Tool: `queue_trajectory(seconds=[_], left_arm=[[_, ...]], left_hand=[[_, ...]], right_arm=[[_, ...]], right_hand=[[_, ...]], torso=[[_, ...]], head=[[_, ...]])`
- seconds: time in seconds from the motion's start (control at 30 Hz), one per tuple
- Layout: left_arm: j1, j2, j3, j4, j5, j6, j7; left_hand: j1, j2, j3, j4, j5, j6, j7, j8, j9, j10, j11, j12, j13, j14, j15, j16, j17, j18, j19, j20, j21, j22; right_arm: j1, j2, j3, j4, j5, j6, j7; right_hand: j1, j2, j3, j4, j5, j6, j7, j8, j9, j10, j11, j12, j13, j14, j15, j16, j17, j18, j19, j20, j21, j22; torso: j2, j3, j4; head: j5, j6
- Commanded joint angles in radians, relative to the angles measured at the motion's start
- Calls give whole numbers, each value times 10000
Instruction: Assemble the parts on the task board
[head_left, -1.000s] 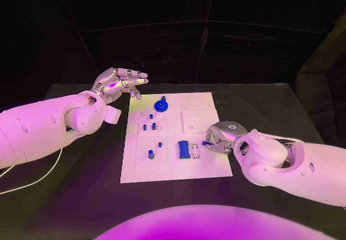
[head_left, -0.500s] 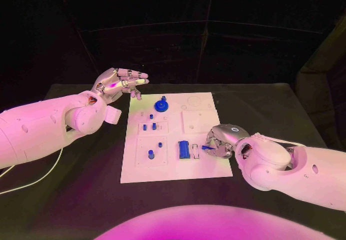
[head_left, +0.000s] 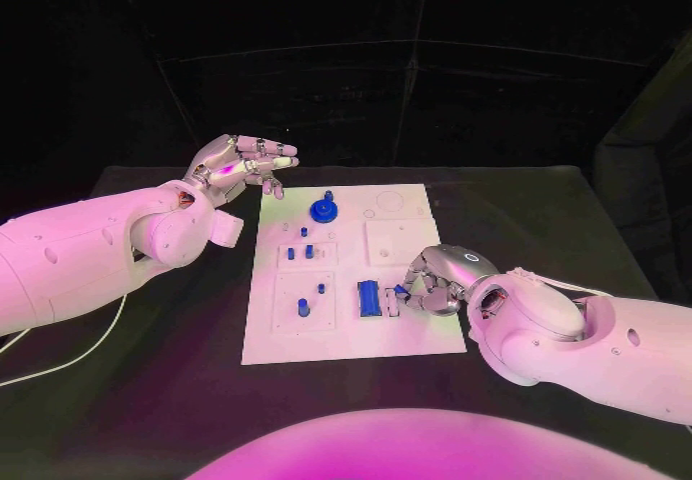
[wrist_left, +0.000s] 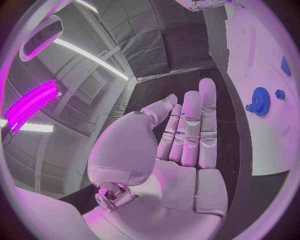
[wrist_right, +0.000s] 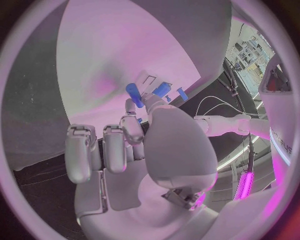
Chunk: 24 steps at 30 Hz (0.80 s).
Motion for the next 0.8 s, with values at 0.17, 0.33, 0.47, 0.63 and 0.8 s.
queue_trajectory(seconds=[0.17,0.33,0.47,0.63,0.8], left_arm=[[13,-20,7,42,40,114,25],[14,-21,7,53,40,123,17],[14,-21,7,52,40,136,12],[14,-22,7,57,40,153,4],[14,-22,7,59,40,166,-1]], left_hand=[[48,18,-40,-42,22,-86,-12,43,2,-62,-18,42,-3,-69,23,26,-14,132,-62,-10,-46,-9],[48,18,-40,-42,22,-86,-12,43,2,-62,-18,42,-3,-69,23,26,-14,132,-62,-10,-46,-9],[48,18,-40,-42,22,-86,-12,43,2,-62,-18,42,-3,-69,23,26,-14,132,-62,-10,-46,-9],[48,18,-40,-42,22,-86,-12,43,2,-62,-18,42,-3,-69,23,26,-14,132,-62,-10,-46,-9],[48,18,-40,-42,22,-86,-12,43,2,-62,-18,42,-3,-69,23,26,-14,132,-62,-10,-46,-9]], right_arm=[[11,156,3,-138,940,7,-182],[12,333,3,-327,1277,380,-410],[12,468,4,-396,1430,366,-480],[12,579,4,-468,1534,214,-564],[12,646,5,-498,1565,165,-577]], right_hand=[[-815,85,-328,213,1010,331,-120,118,191,323,-99,392,362,754,-128,118,1204,-239,909,-161,170,2461],[-1037,186,-494,216,1166,435,-174,167,284,433,-145,558,532,760,-165,147,1238,-253,938,-197,210,2502],[-1046,218,-505,208,1193,452,-187,176,301,452,-155,587,562,761,-172,150,1242,-254,942,-203,215,2507],[-1052,233,-513,204,1207,458,-192,180,311,458,-161,594,572,759,-176,144,1234,-252,937,-207,209,2500],[-1054,233,-518,203,1209,458,-193,181,313,456,-161,589,568,758,-178,141,1230,-253,939,-208,211,2503]], torso=[[0,-5,9],[4,-7,19],[1,7,1],[0,2,-2],[-1,2,-1]], head=[[8,-9],[23,-22],[50,-25],[43,-4],[63,-10]])
